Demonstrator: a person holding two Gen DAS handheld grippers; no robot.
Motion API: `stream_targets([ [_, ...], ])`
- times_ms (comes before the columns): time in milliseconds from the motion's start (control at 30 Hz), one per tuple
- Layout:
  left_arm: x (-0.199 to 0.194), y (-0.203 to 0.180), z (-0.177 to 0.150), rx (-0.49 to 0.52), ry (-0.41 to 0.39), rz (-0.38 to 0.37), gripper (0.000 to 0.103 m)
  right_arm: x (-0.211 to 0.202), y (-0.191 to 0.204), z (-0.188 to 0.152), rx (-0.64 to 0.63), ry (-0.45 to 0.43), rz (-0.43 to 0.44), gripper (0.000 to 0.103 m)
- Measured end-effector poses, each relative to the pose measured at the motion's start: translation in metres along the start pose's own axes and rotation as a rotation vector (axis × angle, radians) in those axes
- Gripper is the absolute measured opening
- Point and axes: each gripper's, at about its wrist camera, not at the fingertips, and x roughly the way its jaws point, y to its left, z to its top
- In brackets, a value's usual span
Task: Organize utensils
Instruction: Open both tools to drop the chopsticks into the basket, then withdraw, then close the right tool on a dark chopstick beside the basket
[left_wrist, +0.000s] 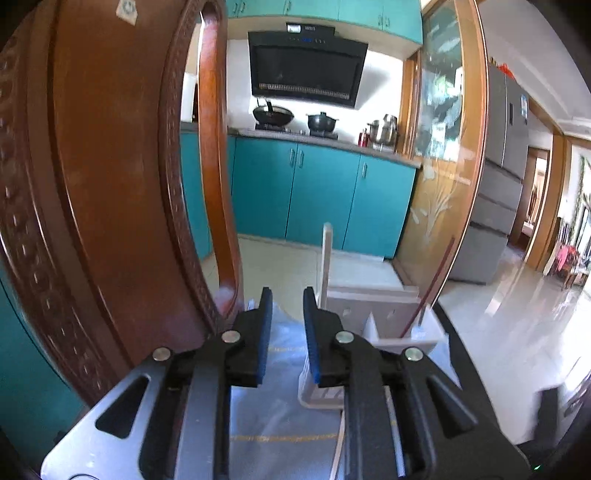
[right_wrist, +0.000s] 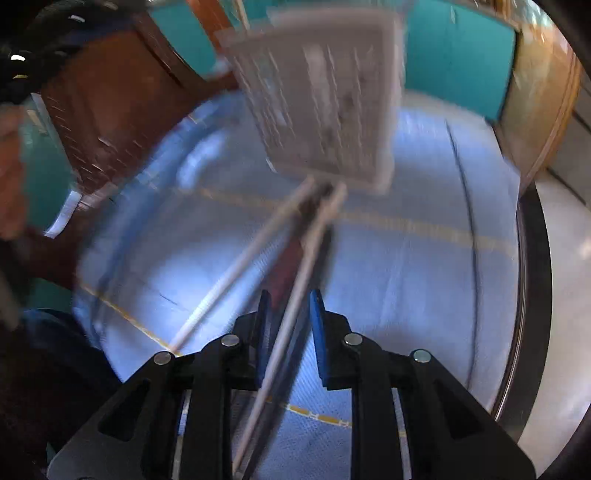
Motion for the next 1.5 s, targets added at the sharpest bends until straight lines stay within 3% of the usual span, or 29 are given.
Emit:
stream_targets([
  [67, 0.004, -0.001, -0.011, 0.015, 0.035, 0.008, 0.021, 0.012, -0.005, -0.002, 0.033, 0.047, -0.005, 0.022],
  [300, 0.011, 0.006, -0.028, -0.004, 0.119, -0.016, 0.028, 0.017, -0.013, 0.001, 0.06, 0.056, -0.015, 0.022],
  [467, 0.018, 0.0, -0.042, 0.037, 0.181, -0.005, 0.035, 0.023, -0.002, -0.001, 0.016, 0.053, -0.057, 0.022],
  [567, 0.02, -0.002, -0.048, 0.059, 0.208, -0.005, 0.038, 0.023, -0.001, -0.001, 0.024, 0.041, -0.06, 0.016],
  [967, 0.025, -0.005, -0.065, 0.082, 0.29, -0.009, 0.043, 0.019, -0.051, 0.011, 0.244, -0.012, -0.047, 0.013],
  [1233, 0.032, -0.004, -0.073, 0.09, 0.343, -0.003, 0.047, 0.013, -0.046, 0.009, 0.184, -0.011, -0.086, 0.013],
  [1400, 0.04, -0.001, -0.079, 0.091, 0.383, 0.005, 0.05, 0.017, -0.032, 0.009, 0.09, 0.001, -0.174, 0.013],
  [1500, 0.042, -0.003, -0.082, 0.1, 0.395, 0.014, 0.053, 0.017, -0.033, 0.007, 0.091, 0.009, -0.168, 0.013],
])
